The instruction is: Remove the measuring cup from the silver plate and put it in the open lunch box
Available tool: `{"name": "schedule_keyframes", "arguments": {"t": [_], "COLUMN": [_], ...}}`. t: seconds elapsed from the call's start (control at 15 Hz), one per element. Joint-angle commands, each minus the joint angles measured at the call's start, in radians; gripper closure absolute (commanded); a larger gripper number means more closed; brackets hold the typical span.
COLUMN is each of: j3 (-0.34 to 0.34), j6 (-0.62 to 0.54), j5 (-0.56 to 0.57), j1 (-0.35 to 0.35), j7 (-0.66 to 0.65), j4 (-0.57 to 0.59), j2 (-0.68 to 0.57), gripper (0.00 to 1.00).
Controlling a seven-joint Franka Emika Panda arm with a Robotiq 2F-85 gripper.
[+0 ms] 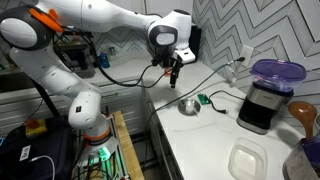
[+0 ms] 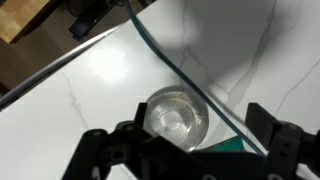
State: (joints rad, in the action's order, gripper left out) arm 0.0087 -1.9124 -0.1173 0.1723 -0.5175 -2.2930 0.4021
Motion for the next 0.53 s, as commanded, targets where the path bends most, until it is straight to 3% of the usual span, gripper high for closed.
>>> {"name": "schedule_keyframes", "arguments": {"t": [0.0, 0.07, 0.2, 0.27, 0.4, 0.47], "j3": [0.039, 0.053, 0.045, 0.03, 0.045, 0.049], "j6": [-0.192, -0.204, -0.09, -0.167, -0.119, -0.156], "j5": [0.13, 0.145, 0.066, 0.102, 0.089, 0.094], "j1": [0.037, 0.036, -0.02, 0.001, -0.017, -0.003], "j7": [-0.141, -0.215, -0.208, -0.181, -0.199, -0.237], "j4": [-0.07, -0.061, -0.007, -0.025, 0.011, -0.002], "j2": [-0.014, -0.003, 0.09, -0.013, 0.04, 0.025], "gripper": [0.0, 0.0, 0.0, 0.0, 0.0, 0.0]}}
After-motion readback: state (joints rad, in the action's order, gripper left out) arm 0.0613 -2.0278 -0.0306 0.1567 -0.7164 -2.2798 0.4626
